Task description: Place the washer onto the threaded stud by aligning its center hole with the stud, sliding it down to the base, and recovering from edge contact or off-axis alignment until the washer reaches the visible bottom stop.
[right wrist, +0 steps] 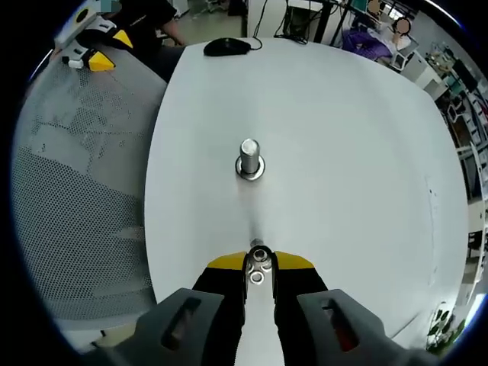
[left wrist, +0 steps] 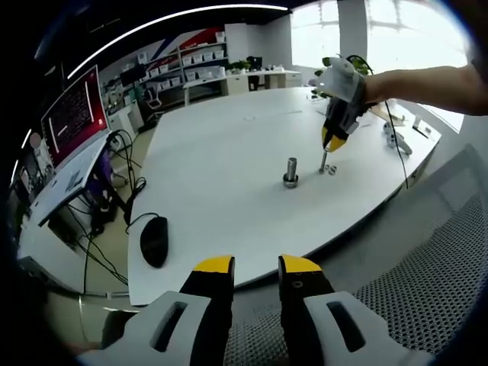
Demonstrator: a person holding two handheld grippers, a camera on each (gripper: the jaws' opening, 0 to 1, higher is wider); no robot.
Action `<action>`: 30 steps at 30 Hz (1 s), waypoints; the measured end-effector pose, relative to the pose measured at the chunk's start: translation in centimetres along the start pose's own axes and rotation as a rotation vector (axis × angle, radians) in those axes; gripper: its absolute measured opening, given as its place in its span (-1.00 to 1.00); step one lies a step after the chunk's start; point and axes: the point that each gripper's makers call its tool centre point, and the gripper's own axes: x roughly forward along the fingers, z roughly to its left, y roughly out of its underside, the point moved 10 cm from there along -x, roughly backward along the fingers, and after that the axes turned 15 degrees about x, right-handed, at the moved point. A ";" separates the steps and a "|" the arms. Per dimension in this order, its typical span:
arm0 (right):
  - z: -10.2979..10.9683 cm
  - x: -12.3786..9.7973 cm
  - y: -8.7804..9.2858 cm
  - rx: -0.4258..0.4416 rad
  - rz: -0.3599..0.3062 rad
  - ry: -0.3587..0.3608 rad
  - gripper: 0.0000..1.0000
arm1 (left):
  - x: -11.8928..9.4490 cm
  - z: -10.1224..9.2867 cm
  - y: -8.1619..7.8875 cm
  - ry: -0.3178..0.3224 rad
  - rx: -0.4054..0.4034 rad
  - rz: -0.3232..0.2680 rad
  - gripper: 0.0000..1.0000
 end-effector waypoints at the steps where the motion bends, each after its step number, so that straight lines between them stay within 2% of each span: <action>1: 0.0 0.1 0.0 -0.002 0.006 -0.002 -0.73 | 0.0 0.0 0.0 0.000 0.000 0.000 -0.58; 16: -0.3 1.7 0.1 -0.024 0.044 -0.017 -0.73 | 0.0 0.0 0.0 0.002 -0.001 0.000 -0.58; 30: -0.5 4.5 0.7 -0.004 0.059 -0.027 -0.73 | 0.0 -0.1 0.0 0.003 0.000 0.005 -0.58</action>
